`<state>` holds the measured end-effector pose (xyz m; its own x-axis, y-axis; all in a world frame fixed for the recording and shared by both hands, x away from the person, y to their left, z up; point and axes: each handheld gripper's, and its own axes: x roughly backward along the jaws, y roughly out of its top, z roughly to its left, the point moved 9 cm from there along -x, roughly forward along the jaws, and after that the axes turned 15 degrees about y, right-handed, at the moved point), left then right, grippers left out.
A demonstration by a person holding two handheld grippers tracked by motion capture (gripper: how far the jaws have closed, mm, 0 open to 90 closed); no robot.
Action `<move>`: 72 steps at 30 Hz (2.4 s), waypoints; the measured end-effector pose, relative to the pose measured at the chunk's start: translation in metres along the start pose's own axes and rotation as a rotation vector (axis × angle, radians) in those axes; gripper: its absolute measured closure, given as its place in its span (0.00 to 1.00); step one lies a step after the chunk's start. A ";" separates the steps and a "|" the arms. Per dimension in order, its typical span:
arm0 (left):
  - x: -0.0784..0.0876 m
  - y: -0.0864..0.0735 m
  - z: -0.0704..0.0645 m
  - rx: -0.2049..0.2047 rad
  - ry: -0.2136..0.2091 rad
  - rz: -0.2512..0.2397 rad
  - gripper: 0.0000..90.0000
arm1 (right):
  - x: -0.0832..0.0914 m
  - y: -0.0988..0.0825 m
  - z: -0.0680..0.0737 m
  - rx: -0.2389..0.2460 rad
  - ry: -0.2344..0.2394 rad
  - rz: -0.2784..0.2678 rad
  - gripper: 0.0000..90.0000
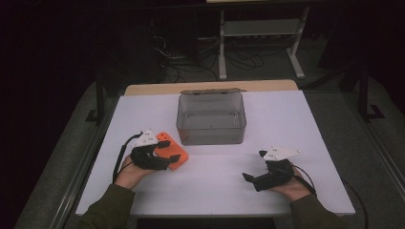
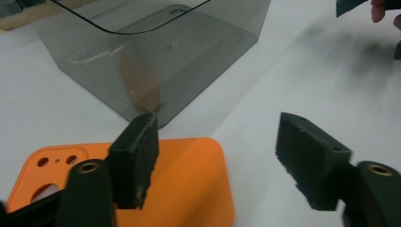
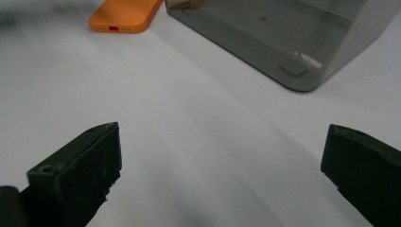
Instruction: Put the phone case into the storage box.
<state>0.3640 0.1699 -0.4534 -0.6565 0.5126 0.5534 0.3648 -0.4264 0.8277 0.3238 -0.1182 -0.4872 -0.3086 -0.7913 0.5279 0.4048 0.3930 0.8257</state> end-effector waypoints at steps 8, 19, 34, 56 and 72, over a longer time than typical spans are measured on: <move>-0.005 0.005 -0.002 -0.012 -0.009 0.015 0.59 | 0.000 0.000 0.000 0.001 -0.001 0.001 0.00; -0.018 0.011 -0.009 -0.035 -0.035 0.045 0.90 | 0.000 0.000 -0.001 0.000 -0.001 -0.001 0.00; -0.045 0.017 -0.022 -0.082 -0.064 0.085 1.00 | 0.000 0.000 -0.001 -0.001 0.002 -0.001 0.00; -0.077 0.006 -0.028 -0.123 -0.064 0.168 1.00 | 0.000 0.000 0.000 0.000 0.004 0.001 0.00; -0.084 -0.007 -0.020 -0.132 -0.021 0.239 1.00 | 0.000 -0.001 0.000 0.001 0.004 0.004 0.00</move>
<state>0.4033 0.1146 -0.5077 -0.5480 0.4006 0.7344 0.4171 -0.6301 0.6549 0.3238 -0.1184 -0.4879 -0.3030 -0.7917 0.5305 0.4049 0.3970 0.8237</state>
